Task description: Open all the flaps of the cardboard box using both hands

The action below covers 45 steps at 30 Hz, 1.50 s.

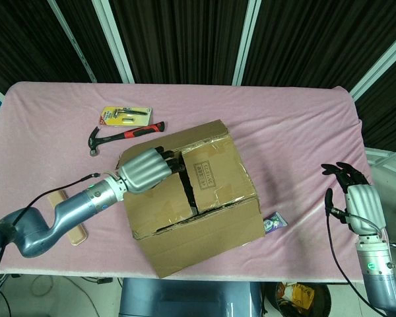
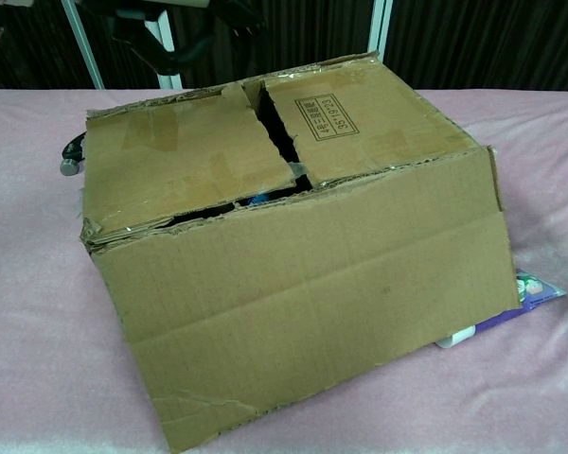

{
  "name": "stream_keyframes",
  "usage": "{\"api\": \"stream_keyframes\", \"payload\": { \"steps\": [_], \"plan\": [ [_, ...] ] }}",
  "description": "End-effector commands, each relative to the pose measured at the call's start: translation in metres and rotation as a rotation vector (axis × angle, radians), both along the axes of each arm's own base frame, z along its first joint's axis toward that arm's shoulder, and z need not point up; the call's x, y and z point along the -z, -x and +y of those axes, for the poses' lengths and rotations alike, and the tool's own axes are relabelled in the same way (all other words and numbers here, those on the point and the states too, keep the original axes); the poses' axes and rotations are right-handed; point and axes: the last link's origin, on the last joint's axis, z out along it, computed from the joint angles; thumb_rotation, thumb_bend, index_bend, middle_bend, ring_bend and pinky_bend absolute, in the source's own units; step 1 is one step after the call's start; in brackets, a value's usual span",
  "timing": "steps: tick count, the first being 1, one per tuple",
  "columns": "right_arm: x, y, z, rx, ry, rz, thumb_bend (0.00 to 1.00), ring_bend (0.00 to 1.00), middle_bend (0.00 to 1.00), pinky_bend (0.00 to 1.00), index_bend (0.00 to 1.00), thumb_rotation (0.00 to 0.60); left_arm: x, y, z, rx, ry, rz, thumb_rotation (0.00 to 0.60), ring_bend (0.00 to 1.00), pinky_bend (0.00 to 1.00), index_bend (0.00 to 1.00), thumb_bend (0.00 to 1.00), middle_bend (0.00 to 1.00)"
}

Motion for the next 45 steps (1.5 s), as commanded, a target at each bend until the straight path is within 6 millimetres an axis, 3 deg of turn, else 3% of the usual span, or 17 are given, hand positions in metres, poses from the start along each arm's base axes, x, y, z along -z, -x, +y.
{"api": "stream_keyframes", "payload": {
  "steps": [1,11,23,34,45],
  "plan": [
    [-0.002,0.000,-0.001,0.001,0.008,-0.011,0.69,0.18,0.35,0.24,0.22,0.600,0.017,-0.012,0.002,0.012,0.023,0.022,0.600,0.25,0.38,0.28,0.83,0.36],
    [-0.003,0.001,-0.001,-0.001,0.016,-0.019,0.69,0.19,0.35,0.24,0.23,0.600,0.044,-0.017,0.007,0.001,0.034,0.074,0.600,0.28,0.42,0.29,0.88,0.39],
    [-0.001,0.000,0.000,-0.009,0.016,-0.016,0.69,0.18,0.35,0.24,0.22,0.600,0.050,-0.020,0.007,-0.034,0.049,0.069,0.600,0.41,0.51,0.39,1.00,0.55],
    [-0.004,-0.003,0.000,-0.023,0.034,-0.026,0.69,0.18,0.35,0.24,0.22,0.600,0.022,-0.031,0.003,-0.026,0.036,0.042,0.600,0.49,0.60,0.44,1.00,0.62],
    [-0.007,-0.008,0.002,-0.043,0.047,-0.026,0.69,0.18,0.35,0.24,0.22,0.600,-0.028,-0.038,-0.018,-0.008,0.004,-0.005,0.600,0.50,0.60,0.44,1.00,0.62]
  ]
}}
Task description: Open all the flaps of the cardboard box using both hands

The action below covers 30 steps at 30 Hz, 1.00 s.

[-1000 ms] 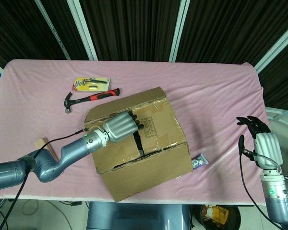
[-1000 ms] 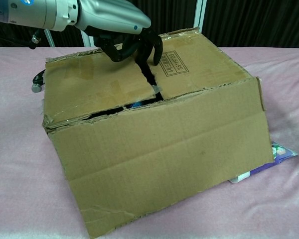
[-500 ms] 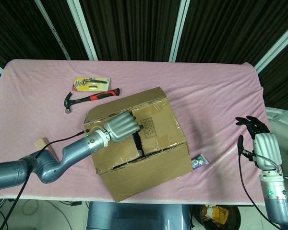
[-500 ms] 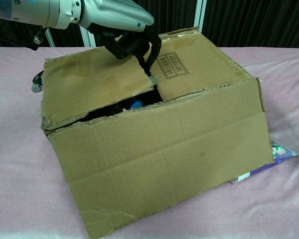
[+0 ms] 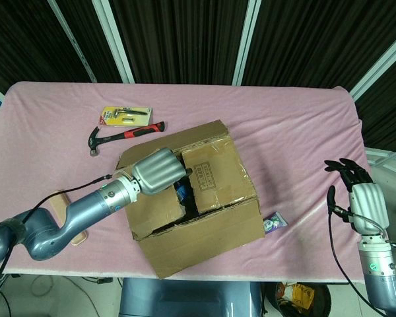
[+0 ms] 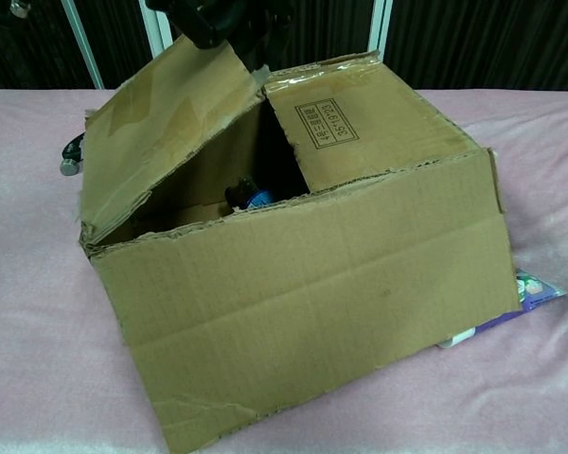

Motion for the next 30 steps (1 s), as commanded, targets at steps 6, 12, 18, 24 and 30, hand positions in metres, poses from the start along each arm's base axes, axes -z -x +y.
{"api": "stream_keyframes", "payload": {
  "steps": [6,12,18,24,30],
  "plan": [
    [-0.001,-0.003,0.001,-0.010,0.010,-0.001,0.69,0.18,0.35,0.24,0.22,0.600,-0.040,0.008,-0.025,-0.014,-0.008,-0.019,0.600,0.49,0.60,0.44,1.00,0.62],
    [-0.001,-0.005,0.002,-0.020,0.015,0.001,0.69,0.18,0.35,0.24,0.22,0.600,-0.057,0.022,-0.039,-0.024,-0.019,-0.010,0.600,0.49,0.60,0.44,1.00,0.62],
    [0.001,-0.007,0.004,-0.030,0.015,0.006,0.69,0.18,0.35,0.24,0.22,0.600,-0.079,0.039,-0.051,-0.043,-0.050,-0.009,0.600,0.49,0.60,0.44,1.00,0.62],
    [0.002,-0.008,0.004,-0.032,0.012,0.009,0.69,0.18,0.35,0.24,0.22,0.600,-0.092,0.048,-0.061,-0.045,-0.057,-0.018,0.600,0.49,0.60,0.44,1.00,0.62],
    [0.003,-0.009,0.005,-0.038,0.013,0.011,0.69,0.18,0.35,0.24,0.22,0.600,-0.106,0.059,-0.074,-0.044,-0.067,-0.028,0.600,0.49,0.60,0.44,1.00,0.62]
  ]
}}
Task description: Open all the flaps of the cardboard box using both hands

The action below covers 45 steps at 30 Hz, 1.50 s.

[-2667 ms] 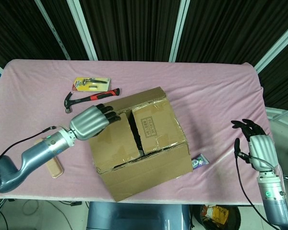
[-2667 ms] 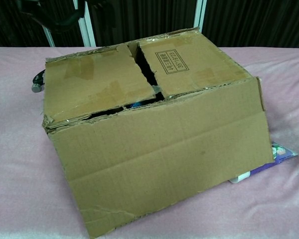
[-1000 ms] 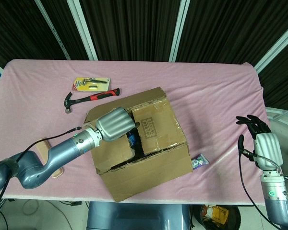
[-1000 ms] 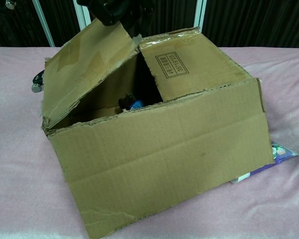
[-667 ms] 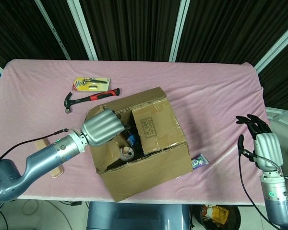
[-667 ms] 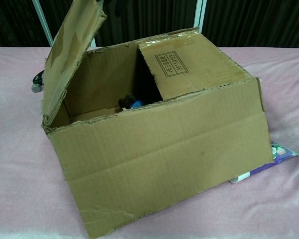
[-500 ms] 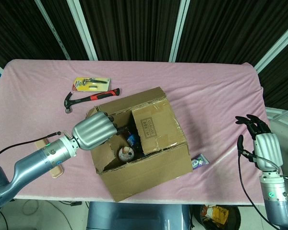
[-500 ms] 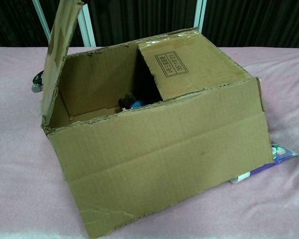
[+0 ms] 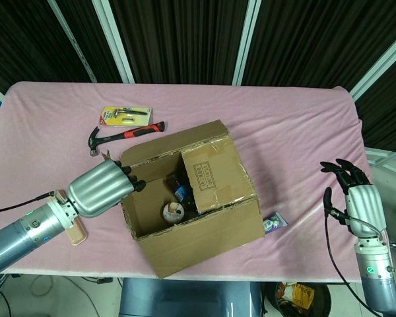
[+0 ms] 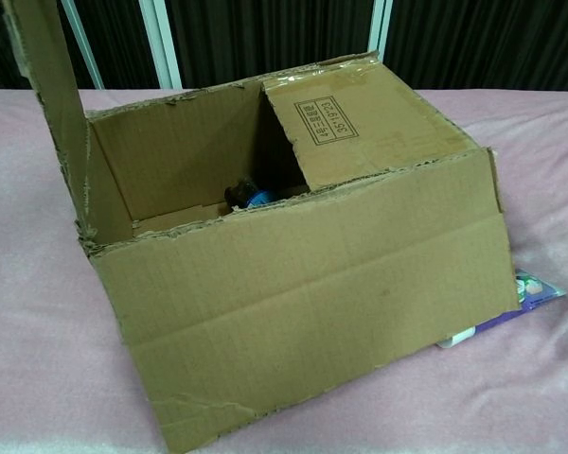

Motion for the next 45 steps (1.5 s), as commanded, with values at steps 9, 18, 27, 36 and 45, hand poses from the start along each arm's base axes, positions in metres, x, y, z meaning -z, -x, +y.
{"api": "stream_keyframes", "payload": {
  "steps": [9,18,27,36,45],
  "plan": [
    [0.000,-0.002,0.001,-0.005,-0.003,-0.001,0.69,0.18,0.35,0.24,0.22,0.600,-0.026,0.032,-0.028,-0.032,-0.005,-0.013,0.600,0.49,0.60,0.43,1.00,0.62],
    [0.002,-0.004,0.003,-0.011,-0.014,0.005,0.69,0.18,0.35,0.24,0.22,0.600,-0.030,0.065,-0.044,-0.114,0.015,-0.022,0.600,0.49,0.60,0.43,1.00,0.62],
    [0.006,-0.003,0.003,-0.006,-0.033,0.021,0.68,0.18,0.35,0.24,0.22,0.600,-0.026,0.108,-0.054,-0.233,-0.074,-0.206,0.600,0.36,0.49,0.35,0.56,0.47],
    [0.014,-0.008,0.001,-0.046,-0.079,0.115,0.51,0.18,0.31,0.24,0.22,0.600,-0.010,0.174,-0.076,-0.400,-0.410,-0.476,0.600,0.01,0.09,0.11,0.19,0.04],
    [0.013,-0.041,-0.029,-0.248,-0.143,0.369,0.58,0.10,0.20,0.24,0.22,0.600,0.012,0.230,-0.095,-0.458,-0.599,-0.508,0.600,0.00,0.05,0.00,0.19,0.00]
  ]
}}
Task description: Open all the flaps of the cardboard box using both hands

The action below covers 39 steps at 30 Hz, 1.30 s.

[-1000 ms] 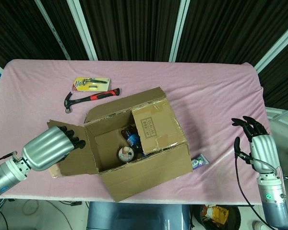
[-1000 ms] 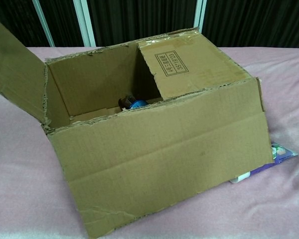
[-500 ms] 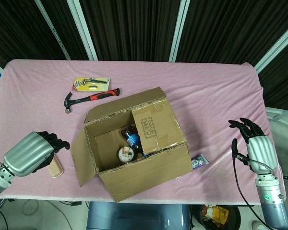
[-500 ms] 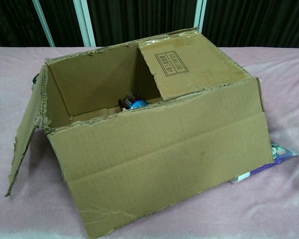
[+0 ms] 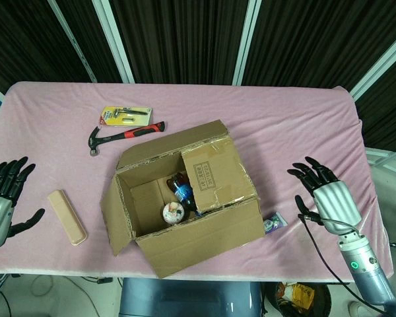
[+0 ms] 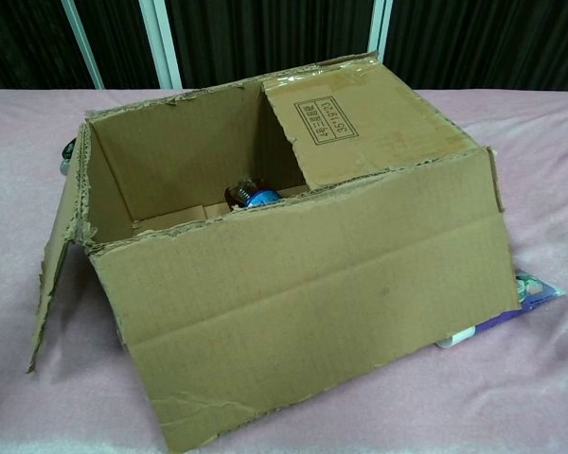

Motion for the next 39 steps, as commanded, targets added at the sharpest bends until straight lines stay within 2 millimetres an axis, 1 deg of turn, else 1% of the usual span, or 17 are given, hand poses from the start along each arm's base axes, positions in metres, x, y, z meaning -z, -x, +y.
{"api": "stream_keyframes", "payload": {
  "steps": [1,5,6,7,9,10,12,13,15,17,20,27,32,34,39],
  "plan": [
    [-0.003,-0.021,-0.016,-0.114,-0.015,0.124,0.59,0.10,0.20,0.24,0.22,0.600,0.008,0.024,-0.010,-0.052,-0.062,0.006,0.600,0.00,0.05,0.00,0.19,0.00],
    [-0.002,-0.058,-0.034,-0.247,-0.038,0.232,0.67,0.09,0.19,0.24,0.22,0.600,0.014,0.034,-0.008,-0.044,-0.059,0.013,0.600,0.00,0.05,0.00,0.19,0.00],
    [0.000,-0.066,-0.038,-0.272,-0.044,0.252,0.69,0.09,0.19,0.24,0.22,0.600,0.015,0.035,-0.007,-0.041,-0.057,0.010,0.600,0.00,0.05,0.00,0.19,0.00],
    [0.003,-0.080,-0.044,-0.310,-0.054,0.282,0.72,0.09,0.19,0.24,0.22,0.600,0.016,0.036,-0.006,-0.041,-0.055,0.007,0.600,0.00,0.05,0.00,0.19,0.00],
    [0.007,-0.097,-0.051,-0.350,-0.069,0.315,0.76,0.11,0.20,0.24,0.23,0.600,0.016,0.039,-0.005,-0.045,-0.054,0.013,0.600,0.00,0.05,0.00,0.19,0.00],
    [0.010,-0.105,-0.054,-0.366,-0.077,0.327,0.79,0.13,0.23,0.25,0.24,0.600,0.016,0.040,-0.004,-0.045,-0.056,0.021,0.600,0.00,0.05,0.00,0.19,0.00],
    [0.015,-0.118,-0.058,-0.397,-0.086,0.348,0.85,0.18,0.28,0.28,0.30,0.600,0.015,0.042,-0.003,-0.043,-0.059,0.031,0.600,0.00,0.05,0.00,0.20,0.00],
    [0.017,-0.124,-0.060,-0.411,-0.091,0.356,0.87,0.19,0.30,0.28,0.33,0.600,0.015,0.042,-0.003,-0.043,-0.059,0.030,0.600,0.00,0.05,0.00,0.20,0.00],
    [0.028,-0.141,-0.065,-0.455,-0.111,0.387,0.92,0.24,0.35,0.31,0.40,0.600,0.016,0.043,-0.002,-0.041,-0.058,0.020,0.600,0.00,0.05,0.00,0.20,0.00],
    [0.037,-0.151,-0.068,-0.486,-0.126,0.411,0.94,0.28,0.39,0.33,0.45,0.600,0.016,0.043,-0.001,-0.038,-0.057,0.018,0.600,0.00,0.05,0.00,0.20,0.00],
    [0.053,-0.165,-0.071,-0.529,-0.159,0.451,0.97,0.31,0.42,0.33,0.49,0.600,0.016,0.044,0.000,-0.036,-0.053,0.015,0.600,0.00,0.05,0.00,0.19,0.00],
    [0.099,-0.196,-0.070,-0.650,-0.245,0.547,0.98,0.31,0.42,0.33,0.49,0.600,0.017,0.048,0.003,-0.060,-0.034,-0.010,0.600,0.00,0.05,0.00,0.20,0.00],
    [0.129,-0.214,-0.075,-0.687,-0.291,0.582,1.00,0.31,0.42,0.33,0.50,0.600,0.016,0.049,0.005,-0.076,-0.021,-0.029,0.600,0.00,0.05,0.00,0.20,0.00],
    [0.137,-0.217,-0.077,-0.689,-0.301,0.584,1.00,0.31,0.42,0.33,0.50,0.600,0.016,0.050,0.005,-0.083,-0.015,-0.036,0.600,0.00,0.05,0.00,0.20,0.00],
    [0.149,-0.218,-0.080,-0.703,-0.305,0.632,1.00,0.31,0.43,0.33,0.51,0.600,0.017,0.050,0.006,-0.096,-0.004,-0.047,0.600,0.00,0.05,0.00,0.20,0.00]
  ]
}}
